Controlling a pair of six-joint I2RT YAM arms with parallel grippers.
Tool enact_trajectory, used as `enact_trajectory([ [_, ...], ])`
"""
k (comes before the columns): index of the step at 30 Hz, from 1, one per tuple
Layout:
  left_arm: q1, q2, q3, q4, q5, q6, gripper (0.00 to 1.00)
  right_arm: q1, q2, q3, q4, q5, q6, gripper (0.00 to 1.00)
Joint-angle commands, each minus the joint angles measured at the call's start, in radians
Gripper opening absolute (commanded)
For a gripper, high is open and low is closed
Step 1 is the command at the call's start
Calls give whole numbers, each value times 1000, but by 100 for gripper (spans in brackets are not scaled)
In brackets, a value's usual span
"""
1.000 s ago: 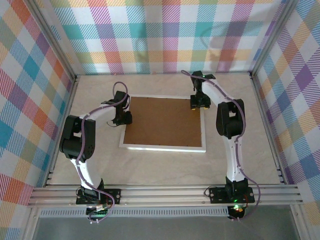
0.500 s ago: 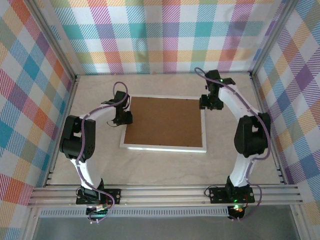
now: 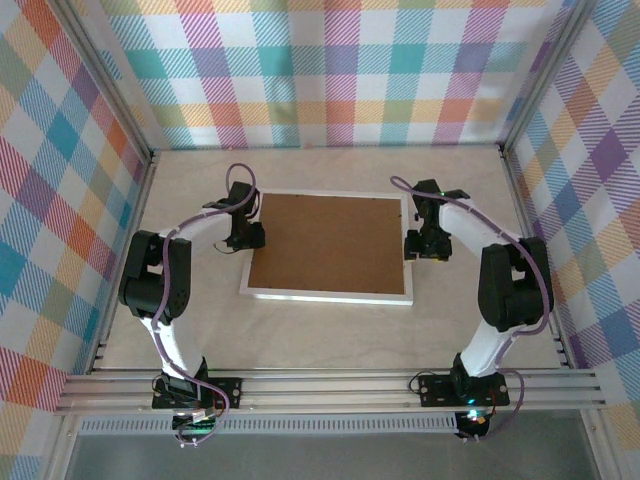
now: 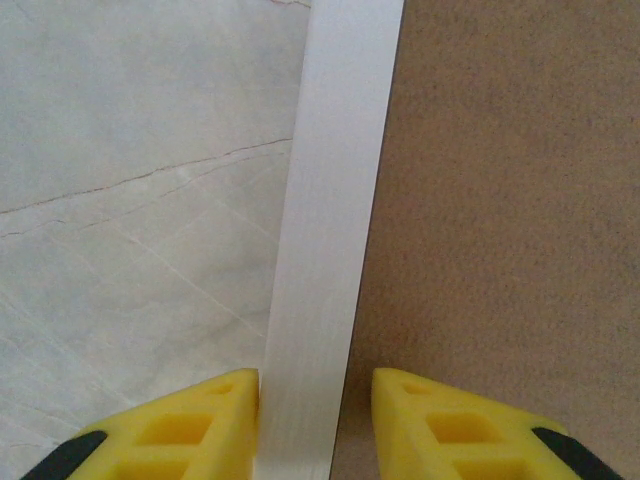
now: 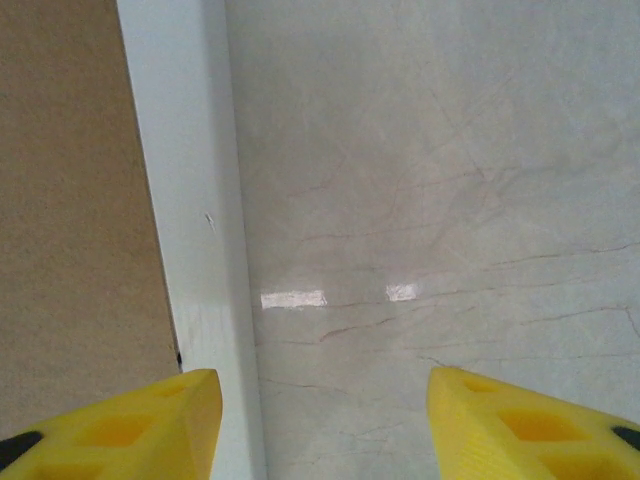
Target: Put the photo into the frame
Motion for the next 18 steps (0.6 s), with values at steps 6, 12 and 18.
enact_trajectory([
  [6, -11, -3, 12, -44, 62, -14, 34, 31, -3, -61, 36, -45, 54, 57],
  [12, -11, 5, 17, -42, 73, -20, 34, 40, 10, -81, 67, -50, 65, 57],
  [18, -11, 2, 9, -38, 82, -24, 34, 44, 34, -87, 88, -48, 68, 56],
])
